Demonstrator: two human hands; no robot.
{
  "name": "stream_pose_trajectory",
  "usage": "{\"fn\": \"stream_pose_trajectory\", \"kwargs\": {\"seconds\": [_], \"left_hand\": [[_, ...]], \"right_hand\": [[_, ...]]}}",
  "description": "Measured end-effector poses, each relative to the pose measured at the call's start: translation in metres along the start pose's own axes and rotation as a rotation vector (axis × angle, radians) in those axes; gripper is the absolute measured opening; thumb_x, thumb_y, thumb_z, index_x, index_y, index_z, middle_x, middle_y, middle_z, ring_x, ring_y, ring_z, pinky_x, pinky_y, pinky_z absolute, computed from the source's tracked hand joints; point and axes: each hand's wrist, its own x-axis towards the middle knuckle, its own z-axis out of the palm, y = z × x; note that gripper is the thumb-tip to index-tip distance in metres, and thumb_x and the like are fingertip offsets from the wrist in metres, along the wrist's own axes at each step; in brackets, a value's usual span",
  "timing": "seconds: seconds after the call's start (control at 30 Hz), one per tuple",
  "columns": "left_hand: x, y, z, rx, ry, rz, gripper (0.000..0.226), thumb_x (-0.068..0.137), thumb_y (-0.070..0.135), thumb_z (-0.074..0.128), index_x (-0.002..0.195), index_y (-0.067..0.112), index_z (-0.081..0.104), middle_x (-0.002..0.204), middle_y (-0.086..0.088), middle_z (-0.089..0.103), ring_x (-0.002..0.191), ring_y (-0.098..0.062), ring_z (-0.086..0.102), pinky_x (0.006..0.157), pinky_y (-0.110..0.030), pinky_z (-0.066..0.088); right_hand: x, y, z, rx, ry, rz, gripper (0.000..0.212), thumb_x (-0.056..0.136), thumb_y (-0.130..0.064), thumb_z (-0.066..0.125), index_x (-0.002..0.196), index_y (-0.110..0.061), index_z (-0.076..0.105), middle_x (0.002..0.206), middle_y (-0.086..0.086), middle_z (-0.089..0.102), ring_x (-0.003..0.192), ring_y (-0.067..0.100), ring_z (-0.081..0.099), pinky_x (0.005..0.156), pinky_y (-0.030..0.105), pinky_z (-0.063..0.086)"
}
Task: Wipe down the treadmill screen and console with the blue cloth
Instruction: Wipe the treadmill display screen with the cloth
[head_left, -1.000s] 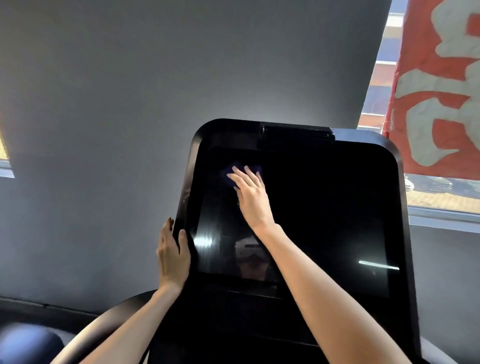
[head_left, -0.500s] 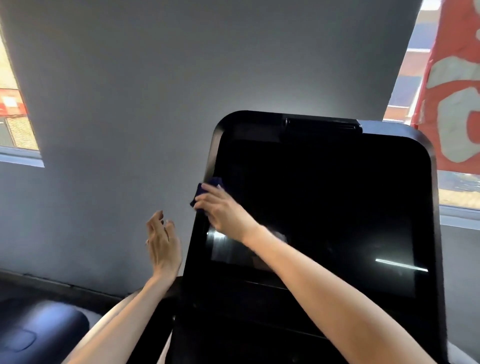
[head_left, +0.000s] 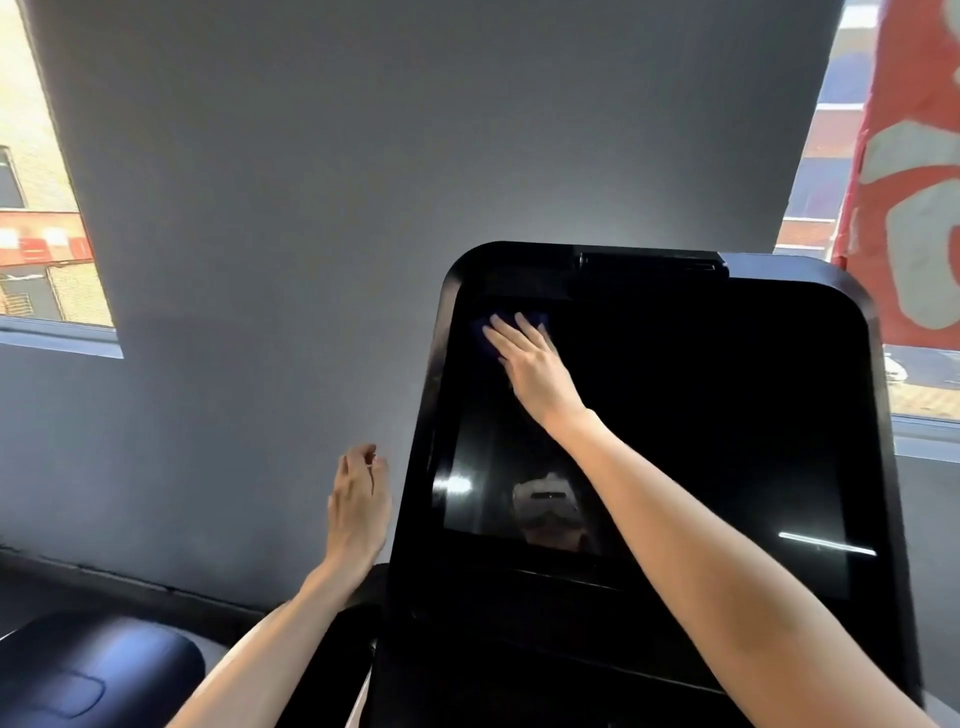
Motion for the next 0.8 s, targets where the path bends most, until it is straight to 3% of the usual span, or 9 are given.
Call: {"fn": "stream_pose_trajectory", "kwargs": {"seconds": [0.07, 0.13, 0.27, 0.33, 0.47, 0.57, 0.63, 0.7, 0.8], "left_hand": [[-0.006, 0.000, 0.008, 0.009, -0.048, -0.038, 0.040, 0.101, 0.026, 0.029, 0.134, 0.007, 0.042, 0.134, -0.009, 0.047, 0.123, -0.023, 0.044, 0.107, -0.041, 0.033], [-0.014, 0.003, 0.019, 0.016, -0.070, -0.082, 0.041, 0.101, 0.027, 0.028, 0.136, 0.007, 0.039, 0.138, -0.009, 0.044, 0.128, -0.024, 0.040, 0.109, -0.042, 0.029], [-0.023, 0.012, 0.035, 0.089, -0.087, -0.120, 0.044, 0.101, 0.030, 0.030, 0.139, 0.011, 0.036, 0.143, -0.007, 0.042, 0.133, -0.025, 0.036, 0.108, -0.043, 0.024], [-0.024, 0.012, 0.038, 0.129, -0.085, -0.110, 0.041, 0.100, 0.031, 0.032, 0.136, 0.012, 0.041, 0.138, -0.008, 0.048, 0.128, -0.027, 0.042, 0.105, -0.045, 0.028], [-0.012, 0.008, 0.029, 0.179, -0.117, -0.156, 0.033, 0.097, 0.037, 0.041, 0.122, 0.018, 0.051, 0.120, -0.009, 0.062, 0.116, -0.031, 0.054, 0.099, -0.046, 0.039], [-0.004, 0.008, 0.018, 0.294, -0.215, -0.159, 0.034, 0.095, 0.046, 0.041, 0.120, 0.026, 0.053, 0.117, -0.003, 0.065, 0.115, -0.027, 0.055, 0.100, -0.045, 0.039], [-0.002, 0.011, 0.016, 0.345, -0.239, -0.144, 0.035, 0.095, 0.047, 0.041, 0.122, 0.027, 0.052, 0.118, -0.003, 0.064, 0.117, -0.027, 0.054, 0.099, -0.043, 0.038], [-0.003, 0.015, 0.016, 0.393, -0.238, -0.127, 0.035, 0.097, 0.044, 0.039, 0.123, 0.025, 0.050, 0.118, -0.006, 0.063, 0.116, -0.029, 0.053, 0.098, -0.043, 0.036], [-0.013, 0.016, 0.024, 0.391, -0.202, -0.097, 0.036, 0.099, 0.041, 0.033, 0.125, 0.020, 0.047, 0.124, -0.007, 0.059, 0.117, -0.030, 0.051, 0.097, -0.045, 0.035]], "right_hand": [[0.009, 0.003, -0.005, 0.004, -0.024, 0.085, 0.044, 0.092, -0.002, 0.051, 0.135, -0.011, 0.049, 0.145, 0.006, 0.043, 0.139, 0.032, 0.030, 0.116, 0.048, 0.019], [-0.004, -0.007, -0.002, 0.006, -0.014, 0.079, 0.047, 0.089, 0.003, 0.053, 0.133, -0.012, 0.051, 0.143, 0.006, 0.045, 0.138, 0.032, 0.032, 0.114, 0.052, 0.021], [-0.076, -0.031, 0.005, -0.022, -0.138, -0.217, 0.056, 0.081, 0.003, 0.062, 0.132, -0.018, 0.053, 0.141, -0.001, 0.049, 0.136, 0.028, 0.036, 0.113, 0.044, 0.020], [-0.087, -0.033, 0.003, -0.009, -0.197, -0.261, 0.059, 0.080, 0.007, 0.059, 0.133, -0.017, 0.051, 0.142, -0.001, 0.046, 0.138, 0.027, 0.032, 0.116, 0.043, 0.019], [-0.045, -0.049, -0.002, 0.088, -0.120, -0.055, 0.059, 0.076, 0.019, 0.052, 0.127, -0.010, 0.055, 0.136, 0.005, 0.052, 0.136, 0.030, 0.035, 0.113, 0.049, 0.026], [-0.002, -0.057, -0.006, 0.145, -0.053, 0.033, 0.060, 0.079, 0.019, 0.050, 0.132, -0.009, 0.051, 0.142, 0.007, 0.046, 0.140, 0.030, 0.027, 0.117, 0.044, 0.016], [0.008, -0.058, 0.002, 0.129, -0.116, 0.053, 0.062, 0.082, 0.018, 0.046, 0.137, -0.011, 0.045, 0.148, 0.005, 0.038, 0.143, 0.028, 0.018, 0.119, 0.043, 0.009], [-0.008, -0.059, 0.014, 0.103, -0.146, -0.011, 0.064, 0.081, 0.018, 0.045, 0.137, -0.012, 0.045, 0.148, 0.005, 0.038, 0.143, 0.029, 0.018, 0.118, 0.045, 0.009], [-0.059, -0.056, 0.022, 0.086, -0.228, -0.289, 0.066, 0.073, 0.016, 0.051, 0.132, -0.014, 0.052, 0.141, 0.004, 0.047, 0.138, 0.030, 0.032, 0.114, 0.045, 0.018]]}}
